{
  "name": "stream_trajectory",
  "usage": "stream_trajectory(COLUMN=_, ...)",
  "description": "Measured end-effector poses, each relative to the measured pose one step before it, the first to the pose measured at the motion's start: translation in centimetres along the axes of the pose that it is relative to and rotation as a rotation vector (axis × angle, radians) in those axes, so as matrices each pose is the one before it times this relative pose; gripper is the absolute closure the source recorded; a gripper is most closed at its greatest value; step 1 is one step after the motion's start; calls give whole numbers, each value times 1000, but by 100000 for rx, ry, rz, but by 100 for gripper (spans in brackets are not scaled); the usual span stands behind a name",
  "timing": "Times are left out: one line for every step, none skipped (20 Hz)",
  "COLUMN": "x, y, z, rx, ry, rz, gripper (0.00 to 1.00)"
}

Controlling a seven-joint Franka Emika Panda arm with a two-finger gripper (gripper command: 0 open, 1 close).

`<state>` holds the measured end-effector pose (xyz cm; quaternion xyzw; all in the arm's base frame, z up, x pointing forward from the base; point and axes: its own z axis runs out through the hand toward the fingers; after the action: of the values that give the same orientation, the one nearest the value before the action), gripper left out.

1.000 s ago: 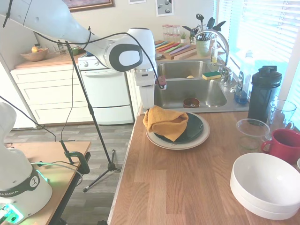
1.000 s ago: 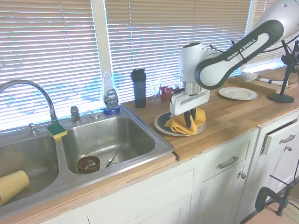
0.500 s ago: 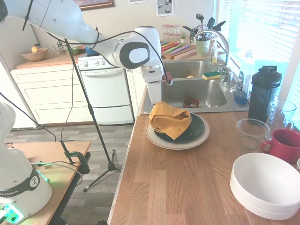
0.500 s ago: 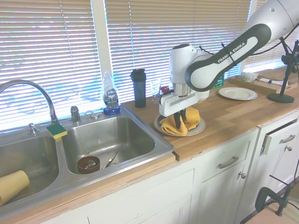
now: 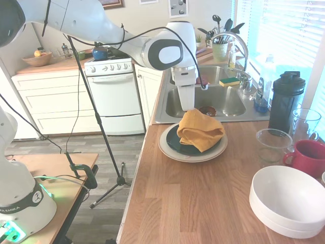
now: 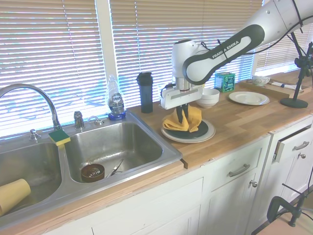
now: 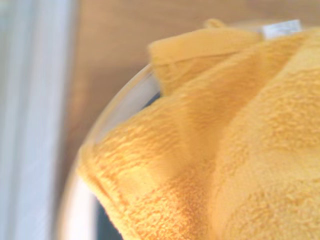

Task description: Wipe the blue plate in clockwise motion

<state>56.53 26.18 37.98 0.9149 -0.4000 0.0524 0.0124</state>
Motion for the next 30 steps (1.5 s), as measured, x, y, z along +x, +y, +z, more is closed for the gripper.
stream_trajectory(x=998, y=209, z=92, rx=-187, ry=-196, rz=1145, gripper=100)
stream_trajectory(x=966, y=280, z=63, rx=-55, ry=-275, rz=1042, gripper=100)
stream_trajectory(x=880, y=304, z=90, rx=-158, ry=-225, rz=833, gripper=100)
stream_trajectory(x=835, y=309, z=100, rx=-205, ry=-287, rz=708, gripper=100)
stream_trajectory(x=699, y=265, z=76, rx=-184, ry=-235, rz=634, gripper=100)
stream_trajectory(x=595, y=256, z=106, rx=-338, ry=-38, rz=587, gripper=100)
stream_trajectory(x=440, y=270, z=143, rx=-409, ry=9, rz=383, gripper=100)
stream_trajectory(x=279, y=356, z=203, rx=-584, ry=-80, rz=153, gripper=100)
stream_trajectory(x=125, y=382, z=159, rx=-557, ry=-66, rz=-8, gripper=100)
stream_trajectory(x=4, y=503, z=142, rx=-559, ry=-51, rz=-146, gripper=100)
stream_trajectory(x=-106, y=580, z=70, rx=-441, ry=11, rz=-233, gripper=100)
stream_trajectory(x=-270, y=667, z=17, rx=-505, ry=-2, rz=-386, gripper=100)
stream_trajectory(x=-331, y=706, z=-19, rx=-431, ry=5, rz=-480, gripper=100)
stream_trajectory(x=-400, y=743, z=-42, rx=-190, ry=119, rz=-574, gripper=100)
stream_trajectory(x=-491, y=672, z=-56, rx=127, ry=234, rz=-670, gripper=100)
stream_trajectory(x=-585, y=651, z=12, rx=-111, ry=114, rz=-837, gripper=100)
stream_trajectory(x=-615, y=572, z=33, rx=-40, ry=121, rz=-854, gripper=100)
stream_trajectory(x=-671, y=464, z=15, rx=-110, ry=102, rz=-873, gripper=100)
stream_trajectory(x=-767, y=327, z=70, rx=-102, ry=59, rz=-1092, gripper=100)
stream_trajectory(x=-810, y=214, z=99, rx=56, ry=74, rz=-1258, gripper=100)
stream_trajectory(x=-858, y=140, z=98, rx=-27, ry=39, rz=-1428, gripper=100)
stream_trajectory(x=-921, y=39, z=71, rx=-50, ry=34, rz=-1547, gripper=100)
stream_trajectory(x=-863, y=-26, z=37, rx=48, ry=65, rz=-1265, gripper=100)
stream_trajectory(x=-755, y=-140, z=-11, rx=55, ry=42, rz=-1061, gripper=100)
stream_trajectory(x=-673, y=-201, z=-26, rx=142, ry=38, rz=-598, gripper=100)
stream_trajectory(x=-584, y=-208, z=-15, rx=165, ry=21, rz=-492, gripper=100)
stream_trajectory(x=-485, y=-175, z=-25, rx=110, ry=14, rz=-471, gripper=100)
stream_trajectory(x=-491, y=-195, z=-43, rx=135, ry=49, rz=-298, gripper=100)
stream_trajectory(x=-496, y=-191, z=-55, rx=135, ry=44, rz=-171, gripper=100)
stream_trajectory(x=-456, y=-185, z=-60, rx=137, ry=70, rz=-177, gripper=100)
